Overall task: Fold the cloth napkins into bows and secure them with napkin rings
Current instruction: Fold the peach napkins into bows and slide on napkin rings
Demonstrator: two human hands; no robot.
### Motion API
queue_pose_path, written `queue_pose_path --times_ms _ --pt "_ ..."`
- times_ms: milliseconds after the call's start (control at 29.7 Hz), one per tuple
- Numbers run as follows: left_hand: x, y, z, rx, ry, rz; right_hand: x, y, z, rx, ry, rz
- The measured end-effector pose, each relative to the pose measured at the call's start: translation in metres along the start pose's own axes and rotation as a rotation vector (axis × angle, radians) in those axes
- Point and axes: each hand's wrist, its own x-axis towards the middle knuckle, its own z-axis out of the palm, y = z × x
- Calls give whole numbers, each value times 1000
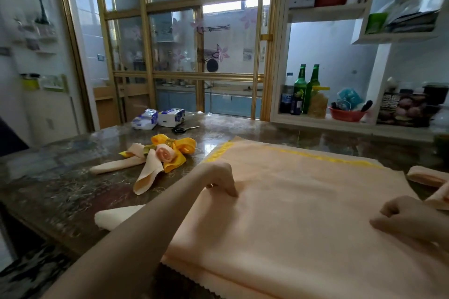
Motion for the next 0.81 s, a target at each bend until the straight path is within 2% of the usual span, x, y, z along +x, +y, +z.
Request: queue_pose_path --times_ms 236,404,640,809 --pt "9 -13 0 -247 97 -18 -11 -14 0 52 34 -3" --pt "10 -11 3 -389 17 14 -23 -5 -9 131 -43 38" --pt "4 -8 3 -315 -64 47 -33 -6 -21 65 -108 82" --pt "1 -3 4 -311 -50 43 -32 -4 -19 36 -68 85"
